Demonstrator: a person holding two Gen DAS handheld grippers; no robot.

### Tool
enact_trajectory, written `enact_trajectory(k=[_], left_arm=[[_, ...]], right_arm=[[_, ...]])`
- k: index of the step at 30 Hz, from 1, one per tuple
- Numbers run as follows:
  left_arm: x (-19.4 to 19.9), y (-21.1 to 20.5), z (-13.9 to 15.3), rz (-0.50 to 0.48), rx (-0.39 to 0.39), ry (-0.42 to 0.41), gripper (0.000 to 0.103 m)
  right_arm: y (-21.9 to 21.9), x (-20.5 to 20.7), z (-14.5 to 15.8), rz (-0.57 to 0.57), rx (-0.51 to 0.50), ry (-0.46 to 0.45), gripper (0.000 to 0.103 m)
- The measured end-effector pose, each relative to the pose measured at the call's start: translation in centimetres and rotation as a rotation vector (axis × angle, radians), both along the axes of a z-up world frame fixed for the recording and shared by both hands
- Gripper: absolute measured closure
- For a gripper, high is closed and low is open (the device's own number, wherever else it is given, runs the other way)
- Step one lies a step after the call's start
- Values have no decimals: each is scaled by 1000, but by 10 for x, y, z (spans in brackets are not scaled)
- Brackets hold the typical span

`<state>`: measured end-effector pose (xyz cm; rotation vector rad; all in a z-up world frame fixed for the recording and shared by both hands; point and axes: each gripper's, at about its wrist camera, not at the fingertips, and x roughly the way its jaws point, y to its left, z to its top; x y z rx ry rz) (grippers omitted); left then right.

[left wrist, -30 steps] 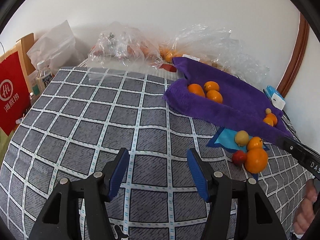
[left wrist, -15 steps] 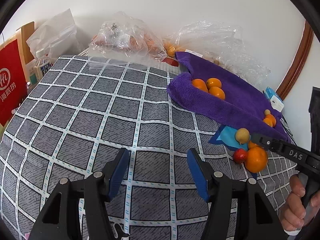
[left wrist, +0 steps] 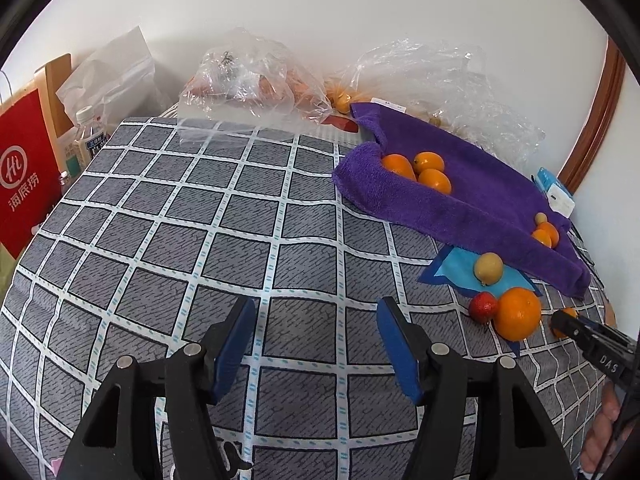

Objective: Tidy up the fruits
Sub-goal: 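Move both tools back to the fruit pile and grasp an orange with the right tool, then grasp the small red fruit with the left tool while the right tool holds the orange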

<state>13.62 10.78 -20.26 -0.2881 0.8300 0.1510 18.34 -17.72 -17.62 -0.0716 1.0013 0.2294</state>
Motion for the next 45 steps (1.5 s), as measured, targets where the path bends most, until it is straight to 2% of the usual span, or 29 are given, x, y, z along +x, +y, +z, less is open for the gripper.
enact_trajectory(k=[2,4,12,18,21,23,27,33,35,37,41,45], left_arm=[[0,0,0,1,-1,0,42],[1,1,-1,1,-7,6,42],[5,-2,-4,-17,19,27,40],[5,1,-4,-14,7,26,39],[7,-4,-4,-23,46,42,39],[5,-8,-2,-48,35,43,41],[4,-28,5,-142,-25,46,41],[15,-71,8,-241,24,63,43],[16,-84,5,-246,73,66,49],[18,-91,1,-251,99,71,49],[24,-97,3,-256,62,72,54],[33,-104,4,-265,61,71,54]], right_arm=[[0,0,-8,-4,15,6,71],[2,-3,-11,-8,-6,-31,71],[-10,-13,-6,-11,-11,-61,72],[-19,-11,-8,-14,82,-23,72],[-21,-12,-8,-16,92,-19,72],[-22,-12,-9,-13,100,-19,72],[-23,-13,-7,-12,95,-25,72],[-31,-12,0,-54,79,-58,72],[-38,-13,-1,-67,78,-71,72],[-44,-13,-3,-88,98,-57,72],[-41,-12,-5,-84,83,-64,72],[-34,-14,-5,-58,56,-74,72]])
